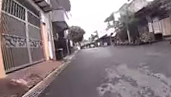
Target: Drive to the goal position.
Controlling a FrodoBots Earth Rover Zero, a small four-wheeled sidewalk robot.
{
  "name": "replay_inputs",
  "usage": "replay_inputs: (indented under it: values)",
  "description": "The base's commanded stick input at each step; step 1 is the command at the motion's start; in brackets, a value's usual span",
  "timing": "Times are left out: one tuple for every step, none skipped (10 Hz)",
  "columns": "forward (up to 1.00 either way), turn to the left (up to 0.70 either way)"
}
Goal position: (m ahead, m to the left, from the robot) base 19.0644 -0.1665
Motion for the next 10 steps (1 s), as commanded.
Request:
replay_inputs:
  values:
    - [1.0,0.0]
    - [1.0,0.0]
    - [1.0,0.0]
    - [1.0,0.0]
    - [1.0,0.0]
    - [1.0,0.0]
    - [1.0,0.0]
    - [1.0,0.0]
    - [1.0,0.0]
    - [1.0,0.0]
